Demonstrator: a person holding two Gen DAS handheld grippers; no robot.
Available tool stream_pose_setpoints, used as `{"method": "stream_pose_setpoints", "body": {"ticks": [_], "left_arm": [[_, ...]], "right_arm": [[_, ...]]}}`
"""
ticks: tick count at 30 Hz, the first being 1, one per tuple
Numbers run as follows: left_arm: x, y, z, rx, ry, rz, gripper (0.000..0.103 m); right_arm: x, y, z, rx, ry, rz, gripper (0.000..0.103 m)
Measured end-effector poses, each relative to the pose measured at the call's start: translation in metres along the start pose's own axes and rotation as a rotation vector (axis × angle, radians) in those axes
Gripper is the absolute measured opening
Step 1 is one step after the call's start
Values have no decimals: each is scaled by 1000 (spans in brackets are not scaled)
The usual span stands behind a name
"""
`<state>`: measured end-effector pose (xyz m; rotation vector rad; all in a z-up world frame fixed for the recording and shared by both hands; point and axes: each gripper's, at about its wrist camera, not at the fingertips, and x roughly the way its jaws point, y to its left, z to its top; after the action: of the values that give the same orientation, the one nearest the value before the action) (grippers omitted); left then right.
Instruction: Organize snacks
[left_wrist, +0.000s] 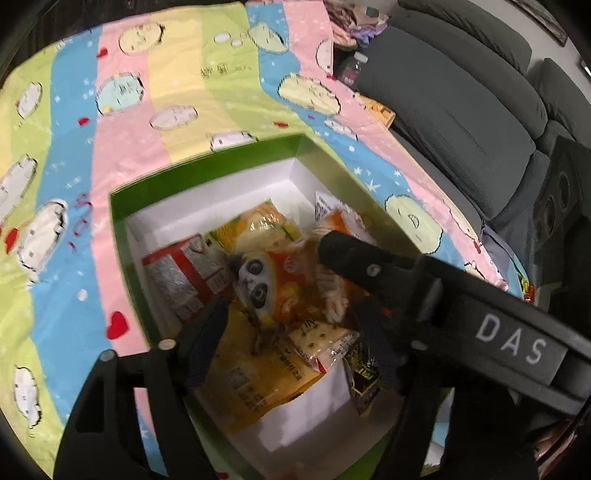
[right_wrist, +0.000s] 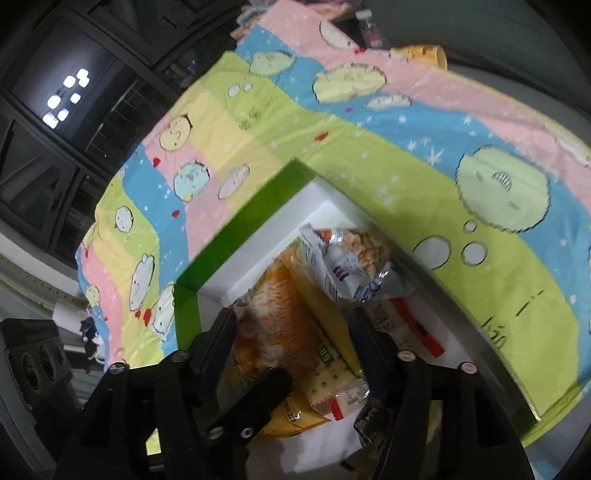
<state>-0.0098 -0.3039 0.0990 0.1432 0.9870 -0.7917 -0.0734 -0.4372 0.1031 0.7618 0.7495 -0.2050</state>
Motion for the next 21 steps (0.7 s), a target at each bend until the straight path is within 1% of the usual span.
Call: {"method": "stream_pose_setpoints", "body": {"ticks": [1, 3, 4, 6, 9, 13, 15, 18, 21], "left_arm": [[-7, 0, 0, 3, -17, 9, 81], [-15, -1, 1, 10, -36, 19, 84], [-21, -1, 1, 16, -45, 20, 89], [-31, 0, 0, 18, -59, 21, 94], [-46, 2, -3, 13, -93, 52, 102], [-64, 4, -7, 20, -150, 105, 102], [-70, 5, -10, 26, -169, 120, 102], [-69, 6, -12, 20, -167, 125, 102], [-62, 10, -13, 0, -151, 149, 102]], "right_arm": [[-3, 1, 0, -3, -13, -1, 72], [-13, 4, 0, -10, -42, 0, 76], [-17, 5, 0, -13, -54, 0, 78], [-26, 7, -1, -20, -79, -3, 82], [-39, 11, -3, -37, -122, -16, 88], [-49, 17, -6, -63, -150, -58, 90], [-51, 19, -7, -69, -161, -72, 90], [-52, 19, -8, -60, -159, -68, 90], [-52, 19, -9, -60, -150, -63, 90]]}}
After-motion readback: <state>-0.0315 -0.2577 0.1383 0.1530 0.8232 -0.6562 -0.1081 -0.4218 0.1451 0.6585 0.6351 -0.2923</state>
